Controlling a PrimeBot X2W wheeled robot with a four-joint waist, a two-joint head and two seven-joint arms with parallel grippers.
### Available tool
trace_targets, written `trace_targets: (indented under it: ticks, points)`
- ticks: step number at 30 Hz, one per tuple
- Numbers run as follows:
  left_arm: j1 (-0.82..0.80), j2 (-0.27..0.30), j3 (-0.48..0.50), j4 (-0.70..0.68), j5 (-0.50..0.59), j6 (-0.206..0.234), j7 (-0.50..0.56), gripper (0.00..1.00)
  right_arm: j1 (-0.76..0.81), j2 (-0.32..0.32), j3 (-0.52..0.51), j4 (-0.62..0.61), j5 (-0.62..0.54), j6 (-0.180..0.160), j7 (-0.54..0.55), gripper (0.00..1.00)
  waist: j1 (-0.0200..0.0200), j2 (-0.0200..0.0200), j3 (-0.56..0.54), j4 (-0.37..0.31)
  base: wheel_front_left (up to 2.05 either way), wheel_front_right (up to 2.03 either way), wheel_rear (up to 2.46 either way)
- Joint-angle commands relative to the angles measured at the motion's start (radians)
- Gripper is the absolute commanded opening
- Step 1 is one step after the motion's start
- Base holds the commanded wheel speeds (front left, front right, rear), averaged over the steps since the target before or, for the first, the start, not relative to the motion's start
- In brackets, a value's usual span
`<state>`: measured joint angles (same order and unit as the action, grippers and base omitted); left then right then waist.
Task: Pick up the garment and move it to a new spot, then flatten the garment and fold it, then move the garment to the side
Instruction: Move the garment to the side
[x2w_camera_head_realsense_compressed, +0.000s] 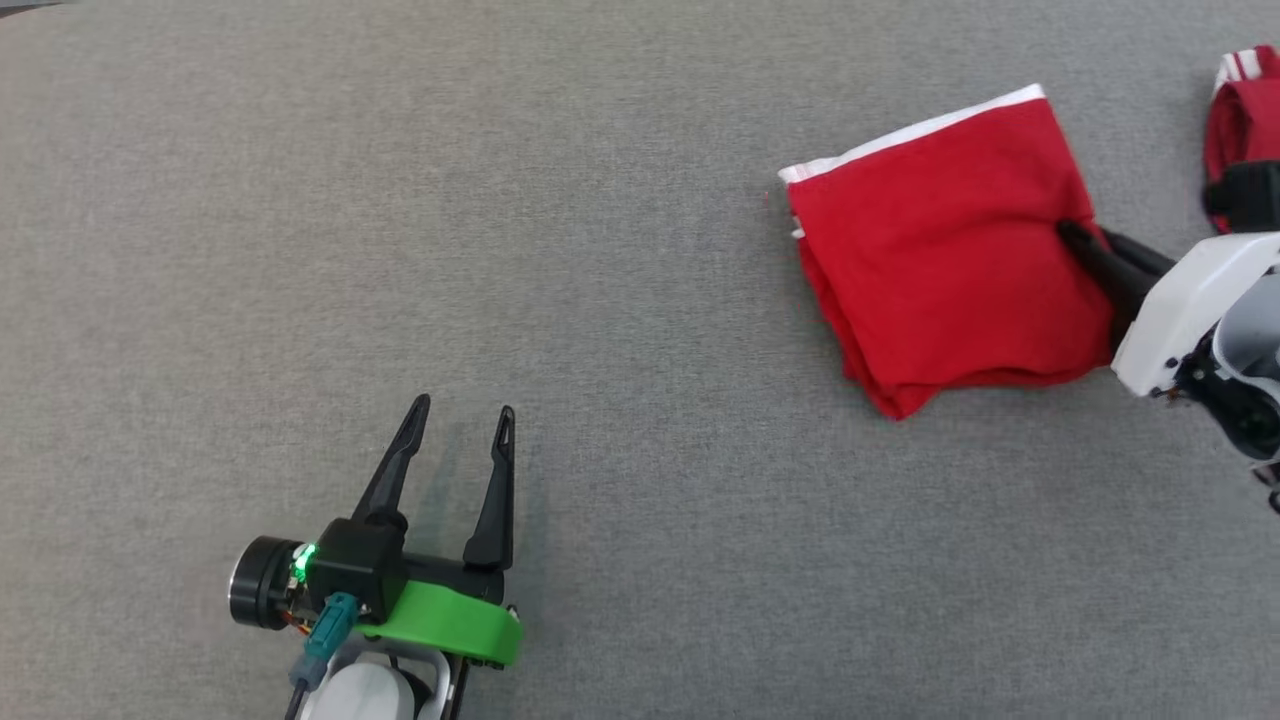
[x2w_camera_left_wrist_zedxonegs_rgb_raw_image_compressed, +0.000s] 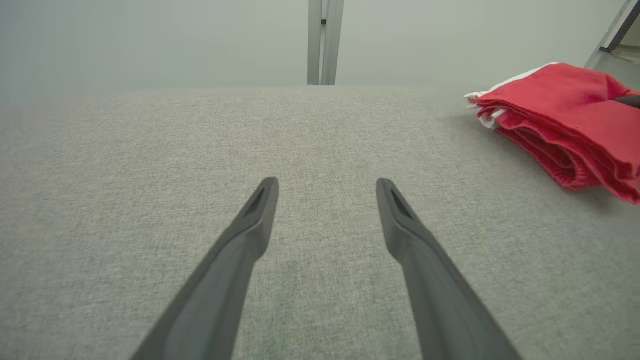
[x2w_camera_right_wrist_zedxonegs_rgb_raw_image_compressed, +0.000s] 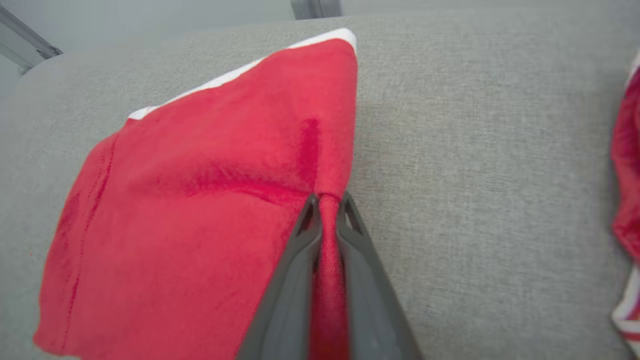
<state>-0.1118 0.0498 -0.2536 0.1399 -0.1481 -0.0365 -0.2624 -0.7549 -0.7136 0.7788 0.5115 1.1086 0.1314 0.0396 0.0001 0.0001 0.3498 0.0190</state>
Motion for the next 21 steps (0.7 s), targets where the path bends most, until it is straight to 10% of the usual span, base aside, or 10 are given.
trace_targets:
  ticks: [1, 21]
  points:
    - [-0.01, 0.002, 0.007, 0.0, 0.013, -0.006, -0.003, 1.0, -0.019, -0.024, 0.004, 0.006, -0.01, -0.002, -0.012, 0.0, -0.0001, -0.0001, 0.018, -0.056, 0.0, 0.0, 0.0]
    - [-0.048, 0.002, 0.011, 0.003, 0.053, -0.044, -0.003, 1.0, -0.175, -0.236, -0.038, 0.122, -0.151, -0.002, -0.07, 0.0, -0.0001, -0.0001, 0.09, -0.111, 0.0, 0.0, 0.0]
